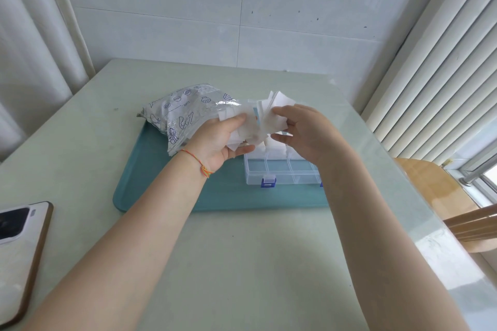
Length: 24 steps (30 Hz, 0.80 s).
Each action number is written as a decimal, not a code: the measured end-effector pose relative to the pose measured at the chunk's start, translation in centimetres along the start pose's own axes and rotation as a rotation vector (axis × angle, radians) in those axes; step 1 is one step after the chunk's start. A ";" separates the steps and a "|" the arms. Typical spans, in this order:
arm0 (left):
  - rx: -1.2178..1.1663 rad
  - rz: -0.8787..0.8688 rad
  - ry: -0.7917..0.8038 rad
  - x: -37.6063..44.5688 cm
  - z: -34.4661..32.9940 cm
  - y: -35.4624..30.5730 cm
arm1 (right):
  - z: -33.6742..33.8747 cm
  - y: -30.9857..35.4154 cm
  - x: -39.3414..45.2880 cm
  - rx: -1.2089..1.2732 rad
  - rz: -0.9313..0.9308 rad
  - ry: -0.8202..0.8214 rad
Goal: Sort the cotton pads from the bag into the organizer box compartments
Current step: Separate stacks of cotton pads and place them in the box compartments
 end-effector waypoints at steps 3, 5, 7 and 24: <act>0.057 -0.025 -0.021 -0.1 -0.1 0.0 | -0.9 -0.3 0.0 -0.016 0.029 0.083; 0.034 -0.006 0.006 -0.2 -0.3 -0.1 | -1.1 -0.5 0.1 -0.012 0.055 0.069; -0.031 0.026 0.049 -0.4 -0.6 -0.2 | -0.9 -0.7 0.3 -0.009 0.064 0.032; 0.278 -0.041 0.013 -0.6 0.2 -0.5 | -0.2 -0.8 0.3 -0.028 0.030 -0.009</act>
Point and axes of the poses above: each hand's wrist, its own x-axis towards the middle knuckle, its own z-axis out of the back of the hand, y = z × x, the point moved 6 cm from there along x, towards the middle knuckle, and after that the axes turned 11 degrees about z, right-handed, at the moved point
